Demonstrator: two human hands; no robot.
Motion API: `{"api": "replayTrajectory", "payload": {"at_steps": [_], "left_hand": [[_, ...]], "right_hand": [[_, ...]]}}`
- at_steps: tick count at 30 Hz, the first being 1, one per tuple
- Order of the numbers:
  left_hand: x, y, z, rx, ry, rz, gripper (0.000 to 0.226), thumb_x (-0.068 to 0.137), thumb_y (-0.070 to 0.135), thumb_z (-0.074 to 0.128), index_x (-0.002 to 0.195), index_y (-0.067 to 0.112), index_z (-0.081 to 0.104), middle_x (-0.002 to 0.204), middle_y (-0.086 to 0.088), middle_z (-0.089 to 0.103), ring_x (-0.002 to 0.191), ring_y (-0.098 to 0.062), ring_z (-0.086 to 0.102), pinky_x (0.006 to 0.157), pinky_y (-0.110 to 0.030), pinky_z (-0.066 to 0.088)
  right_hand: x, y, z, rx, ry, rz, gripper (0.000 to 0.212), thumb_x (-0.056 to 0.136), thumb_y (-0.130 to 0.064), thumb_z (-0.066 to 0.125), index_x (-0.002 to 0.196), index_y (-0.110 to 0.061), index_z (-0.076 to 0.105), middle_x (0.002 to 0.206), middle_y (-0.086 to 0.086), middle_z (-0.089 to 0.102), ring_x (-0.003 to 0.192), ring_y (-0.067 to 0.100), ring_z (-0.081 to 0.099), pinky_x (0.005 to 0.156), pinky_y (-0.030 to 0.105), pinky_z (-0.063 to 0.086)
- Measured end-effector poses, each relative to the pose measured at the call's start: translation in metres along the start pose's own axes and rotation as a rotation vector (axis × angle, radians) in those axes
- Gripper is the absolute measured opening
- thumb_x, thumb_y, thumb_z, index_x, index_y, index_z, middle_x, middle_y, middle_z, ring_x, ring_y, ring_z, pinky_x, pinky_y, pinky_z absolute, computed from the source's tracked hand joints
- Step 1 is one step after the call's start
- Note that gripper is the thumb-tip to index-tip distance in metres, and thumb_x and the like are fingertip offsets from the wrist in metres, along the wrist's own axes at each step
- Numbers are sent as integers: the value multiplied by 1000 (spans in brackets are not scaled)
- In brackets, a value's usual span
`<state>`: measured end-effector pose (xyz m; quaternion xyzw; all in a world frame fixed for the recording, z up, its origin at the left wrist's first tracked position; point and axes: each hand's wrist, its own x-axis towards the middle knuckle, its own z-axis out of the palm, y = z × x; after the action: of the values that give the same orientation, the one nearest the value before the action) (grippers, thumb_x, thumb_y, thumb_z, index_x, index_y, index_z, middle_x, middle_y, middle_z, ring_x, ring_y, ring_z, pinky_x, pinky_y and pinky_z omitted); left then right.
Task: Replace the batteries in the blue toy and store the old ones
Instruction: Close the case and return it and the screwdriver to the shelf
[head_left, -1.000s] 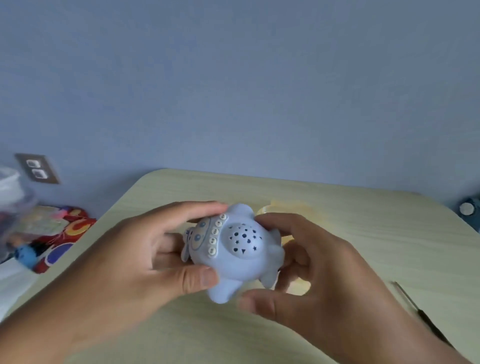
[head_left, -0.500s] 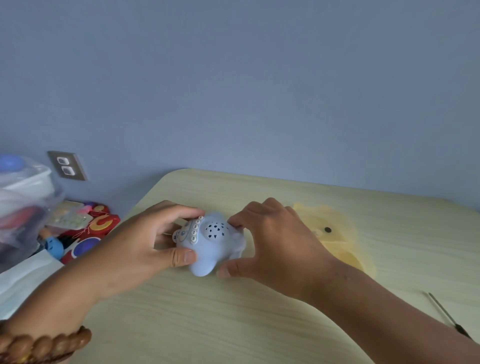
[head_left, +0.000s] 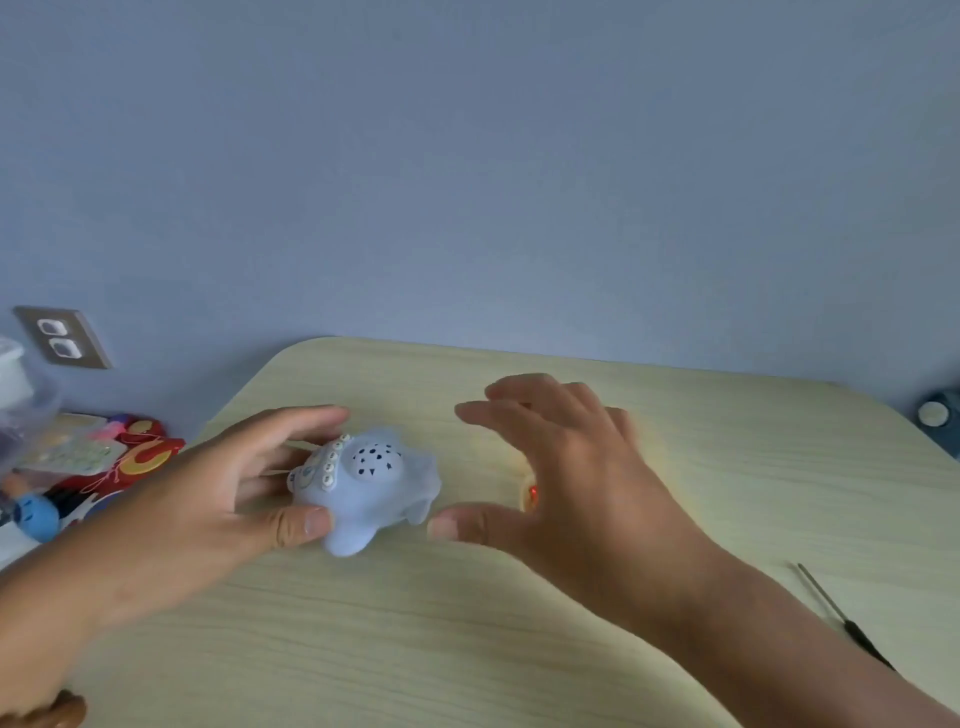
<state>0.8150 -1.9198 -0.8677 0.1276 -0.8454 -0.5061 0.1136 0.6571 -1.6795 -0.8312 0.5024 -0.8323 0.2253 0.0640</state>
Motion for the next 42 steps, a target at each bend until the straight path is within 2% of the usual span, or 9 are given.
{"api": "replayTrajectory", "payload": {"at_steps": [4,6,9,16,22,26,30,35,42], "left_hand": [[-2,15,1,181,145,112,78,54,77,75,126,55,54,133,23,60,123,2,57,99,-37,52],[-2,34,11,364,327,219,58,65,75,66,119,54,58,127,22,59,117,1,59,90,-32,54],[-4,74,48,552,488,364,21,76,51,68,96,46,65,109,18,61,97,-5,63,81,-34,54],[-7,93,137,650,97,365,50,74,67,46,120,48,49,122,28,42,108,5,51,79,-26,55],[-13,75,151,542,34,341,39,68,69,50,100,47,50,128,32,38,109,16,47,82,-20,51],[-24,71,152,449,20,376,28,67,63,67,80,39,59,123,29,47,116,14,53,86,-17,45],[-25,71,153,392,10,381,27,66,61,73,74,37,63,121,26,52,112,9,59,87,-19,45],[-23,70,155,365,44,347,27,60,59,78,69,37,66,118,24,56,107,6,62,86,-20,45],[-24,72,158,208,120,265,56,46,48,91,88,38,55,108,12,57,94,-7,68,79,-28,57]], "right_hand": [[-33,45,-38,101,188,152,37,75,-69,59,105,-49,68,131,-33,48,117,-5,49,85,12,43],[-57,62,-48,58,160,179,36,72,-70,55,100,-52,68,134,-39,46,120,-11,46,73,3,37],[-87,73,-42,19,71,183,43,69,-72,52,104,-54,69,143,-41,38,128,-11,41,79,5,37],[-104,84,-17,108,78,218,13,81,-40,74,90,-47,67,145,-33,41,124,-12,51,92,9,43],[-134,79,-32,186,26,105,11,73,-43,78,77,-50,70,144,-22,50,120,-18,54,94,4,44],[-152,74,-37,214,17,50,4,78,-49,67,80,-49,71,145,-17,52,120,-14,56,91,7,48],[-151,74,-44,194,16,134,29,69,-64,67,95,-51,69,144,-24,50,113,-16,59,89,3,46],[-117,76,-53,352,26,508,60,75,-74,52,130,-50,48,87,-20,75,77,-14,65,71,15,48],[-94,81,-37,401,112,509,52,85,-60,54,133,-41,55,97,-18,70,81,-2,68,66,17,47]]}}
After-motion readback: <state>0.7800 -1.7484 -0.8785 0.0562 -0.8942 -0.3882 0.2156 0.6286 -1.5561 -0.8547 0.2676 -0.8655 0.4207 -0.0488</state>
